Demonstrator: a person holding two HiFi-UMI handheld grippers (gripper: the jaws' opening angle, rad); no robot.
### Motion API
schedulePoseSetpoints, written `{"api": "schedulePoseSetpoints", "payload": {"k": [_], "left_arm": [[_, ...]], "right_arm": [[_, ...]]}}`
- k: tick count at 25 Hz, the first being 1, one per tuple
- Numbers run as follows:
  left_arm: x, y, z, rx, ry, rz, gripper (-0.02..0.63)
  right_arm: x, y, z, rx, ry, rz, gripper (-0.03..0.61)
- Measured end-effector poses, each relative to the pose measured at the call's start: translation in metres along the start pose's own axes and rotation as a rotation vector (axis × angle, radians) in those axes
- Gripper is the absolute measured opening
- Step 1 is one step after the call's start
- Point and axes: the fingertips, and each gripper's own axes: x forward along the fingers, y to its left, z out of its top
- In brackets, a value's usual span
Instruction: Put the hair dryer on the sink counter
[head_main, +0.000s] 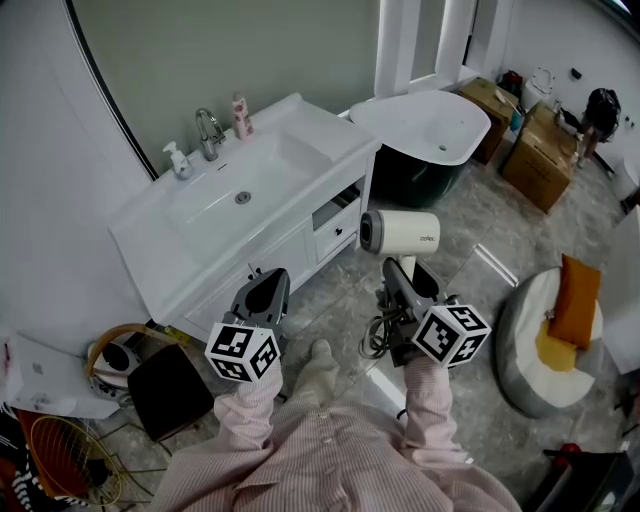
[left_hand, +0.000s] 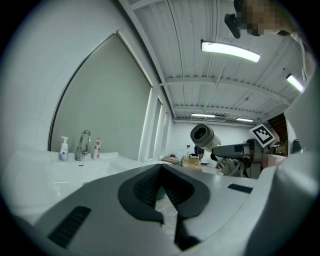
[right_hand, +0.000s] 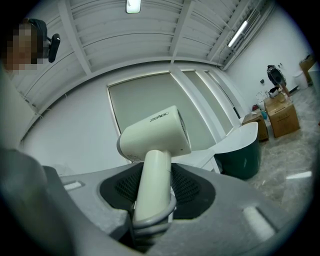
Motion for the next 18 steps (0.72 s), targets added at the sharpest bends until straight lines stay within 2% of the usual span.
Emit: {"api": "schedulePoseSetpoints", "payload": {"k": [7, 18], "left_arm": [[0.053, 0.017, -0.004, -0.002, 0.023, -0.019, 0.002], [0.169, 0.079, 0.014, -0.030, 0.045, -0.049, 0.002]], "right_arm": [[0.043, -0.034, 0.005, 0.024, 0.008, -0.008, 0.166], [0.156, -0.086, 0.033, 0.034, 0.034, -0.004, 0.167]]}}
